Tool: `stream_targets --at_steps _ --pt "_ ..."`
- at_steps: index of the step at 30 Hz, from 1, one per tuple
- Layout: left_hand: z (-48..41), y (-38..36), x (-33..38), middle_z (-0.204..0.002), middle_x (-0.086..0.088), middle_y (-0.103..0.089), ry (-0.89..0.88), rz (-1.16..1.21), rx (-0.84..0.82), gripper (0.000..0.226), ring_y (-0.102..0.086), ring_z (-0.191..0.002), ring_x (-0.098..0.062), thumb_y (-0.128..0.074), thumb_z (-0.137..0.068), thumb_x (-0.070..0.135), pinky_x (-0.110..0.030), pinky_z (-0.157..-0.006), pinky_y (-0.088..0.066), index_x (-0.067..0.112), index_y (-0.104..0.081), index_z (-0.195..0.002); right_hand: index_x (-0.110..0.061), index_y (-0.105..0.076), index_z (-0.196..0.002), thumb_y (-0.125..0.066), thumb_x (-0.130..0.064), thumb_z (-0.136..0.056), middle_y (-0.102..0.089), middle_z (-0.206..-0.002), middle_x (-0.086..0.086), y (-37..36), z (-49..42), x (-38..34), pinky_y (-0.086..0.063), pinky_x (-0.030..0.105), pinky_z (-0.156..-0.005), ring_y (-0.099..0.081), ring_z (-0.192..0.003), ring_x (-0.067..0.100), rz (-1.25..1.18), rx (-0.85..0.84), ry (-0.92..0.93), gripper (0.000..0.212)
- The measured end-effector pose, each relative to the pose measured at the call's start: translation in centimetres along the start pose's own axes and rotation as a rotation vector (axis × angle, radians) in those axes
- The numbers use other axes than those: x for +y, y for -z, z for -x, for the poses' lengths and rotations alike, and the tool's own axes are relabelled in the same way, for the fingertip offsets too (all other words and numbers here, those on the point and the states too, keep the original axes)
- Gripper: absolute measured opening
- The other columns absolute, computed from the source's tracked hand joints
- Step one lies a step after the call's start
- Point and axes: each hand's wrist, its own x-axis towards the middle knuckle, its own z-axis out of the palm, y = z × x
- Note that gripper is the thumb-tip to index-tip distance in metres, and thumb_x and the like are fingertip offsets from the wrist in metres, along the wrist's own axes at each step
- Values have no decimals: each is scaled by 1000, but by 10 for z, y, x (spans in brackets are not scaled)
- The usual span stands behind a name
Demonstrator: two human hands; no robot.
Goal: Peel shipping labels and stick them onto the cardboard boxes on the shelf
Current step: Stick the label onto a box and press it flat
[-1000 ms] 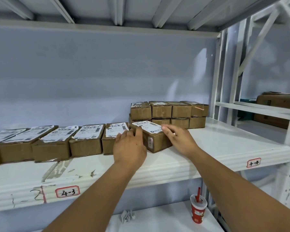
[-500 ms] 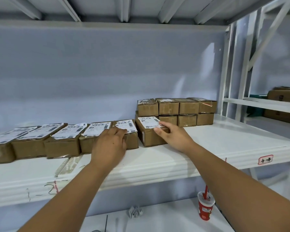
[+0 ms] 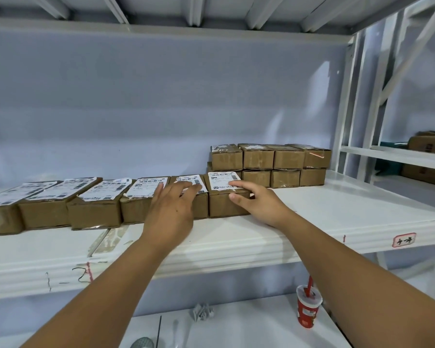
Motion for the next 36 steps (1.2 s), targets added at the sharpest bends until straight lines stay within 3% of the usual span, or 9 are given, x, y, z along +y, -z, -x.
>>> stream_targets --at_steps 4,10,13,16,20,25,29,33,36 --pt "0 5 5 -148 5 -36 -62 -46 -122 53 -26 -139 -18 -48 -94 34 -42 -116 -4 34 -31 -144 -40 -54 -126 -53 -59 -86 -53 -132 -14 -2 -2 -3 -36 25 -101 -47 -120 5 -74 43 -38 45" --pt "1 5 7 -152 11 -28 -28 -68 -189 51 -15 -142 -13 -40 -96 41 -46 -114 7 43 -24 -144 -16 -64 -111 -32 -57 -95 -64 -109 -4 4 -19 -8 -42 33 -94 -57 -101 13 -52 149 -103 54" --pt "1 6 5 -150 13 -29 -14 -52 -207 50 -19 -140 -10 -38 -96 38 -44 -115 5 44 -23 -144 -8 -62 -111 -39 -49 -97 -66 -111 7 4 -44 -15 -44 35 -91 -59 -102 23 16 325 -128 48" --pt "1 6 5 -150 13 -28 -16 -42 -209 51 -20 -139 -9 -37 -96 36 -42 -115 2 44 -22 -144 -20 -59 -120 -55 -36 -93 -59 -120 5 1 -73 -20 -45 32 -93 -56 -105 20 169 330 -140 32" --pt "1 5 4 -149 14 -29 -15 -21 -192 52 -21 -137 -9 -38 -96 33 -37 -113 -4 44 -23 -144 -27 -49 -134 -58 -39 -90 -39 -138 13 -9 -97 -31 -35 44 -107 -37 -129 32 481 314 -107 47" --pt "1 3 1 -148 14 -29 -26 -27 -177 53 -21 -136 -9 -38 -95 32 -36 -113 -4 45 -22 -144 -22 -43 -138 -51 -56 -89 -37 -139 15 -17 -124 -41 -33 47 -103 -31 -131 34 711 278 -124 60" --pt "1 0 0 -145 11 -37 -38 2 -136 52 -28 -134 -12 -36 -91 32 -39 -112 -10 41 -31 -142 -19 -37 -136 -47 -65 -85 -42 -136 21 -26 -144 -46 -34 49 -99 -33 -129 39 781 237 -220 69" --pt "2 -2 0 -138 7 -48 -46 25 -101 56 -39 -128 -17 -33 -82 33 -43 -109 -19 37 -43 -137 -20 -34 -136 -57 -47 -86 -39 -136 19 -31 -149 -50 -36 49 -95 -29 -129 37 764 257 -233 61" --pt "3 -3 0 -138 7 -47 -42 22 -98 55 -39 -128 -17 -34 -83 32 -43 -109 -19 38 -42 -137 -20 -43 -126 -63 -46 -77 -39 -130 15 -29 -146 -47 -36 49 -93 -28 -125 34 615 320 -191 59"
